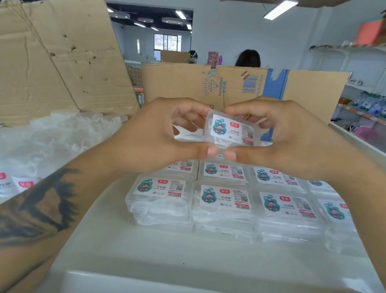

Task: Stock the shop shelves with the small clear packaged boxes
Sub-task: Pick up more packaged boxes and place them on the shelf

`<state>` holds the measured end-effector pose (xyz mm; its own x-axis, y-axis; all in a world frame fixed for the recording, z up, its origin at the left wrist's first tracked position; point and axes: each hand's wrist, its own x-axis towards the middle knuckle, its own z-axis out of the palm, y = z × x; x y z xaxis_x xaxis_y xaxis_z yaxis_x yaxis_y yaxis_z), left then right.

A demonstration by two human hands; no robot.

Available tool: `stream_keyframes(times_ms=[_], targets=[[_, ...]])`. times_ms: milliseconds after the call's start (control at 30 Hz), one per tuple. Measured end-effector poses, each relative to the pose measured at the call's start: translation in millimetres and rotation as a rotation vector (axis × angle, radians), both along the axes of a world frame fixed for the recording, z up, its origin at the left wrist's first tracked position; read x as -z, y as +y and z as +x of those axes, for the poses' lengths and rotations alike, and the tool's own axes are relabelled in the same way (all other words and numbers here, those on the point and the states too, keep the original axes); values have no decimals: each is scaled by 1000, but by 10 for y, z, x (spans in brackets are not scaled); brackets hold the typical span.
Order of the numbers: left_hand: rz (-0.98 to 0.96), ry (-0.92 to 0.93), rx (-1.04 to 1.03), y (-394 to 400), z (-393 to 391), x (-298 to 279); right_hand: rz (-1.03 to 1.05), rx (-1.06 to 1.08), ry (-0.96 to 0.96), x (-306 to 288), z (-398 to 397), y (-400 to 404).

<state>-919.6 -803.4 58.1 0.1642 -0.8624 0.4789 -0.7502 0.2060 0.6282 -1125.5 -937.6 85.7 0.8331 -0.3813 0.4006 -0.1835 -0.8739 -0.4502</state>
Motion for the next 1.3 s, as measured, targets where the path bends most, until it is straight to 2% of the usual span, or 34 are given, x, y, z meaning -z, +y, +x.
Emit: stream_keyframes(times_ms=[133, 233, 400, 533, 867, 1300], targets=[[198, -173, -166, -80, 83, 37, -181, 181, 65, 31, 105, -138], [357, -318, -264, -134, 175, 66, -221, 261, 179, 87, 233, -315], [533, -297, -240, -198, 204, 121, -216, 310, 276, 177, 415, -446], [514, -305, -253, -221, 221, 142, -260, 317, 338, 232, 469, -421], [502, -309, -250, -251, 221, 212, -118, 293, 492, 272, 497, -386], [483, -269, -230, -220, 134, 146, -65, 254, 457, 200, 430, -417]])
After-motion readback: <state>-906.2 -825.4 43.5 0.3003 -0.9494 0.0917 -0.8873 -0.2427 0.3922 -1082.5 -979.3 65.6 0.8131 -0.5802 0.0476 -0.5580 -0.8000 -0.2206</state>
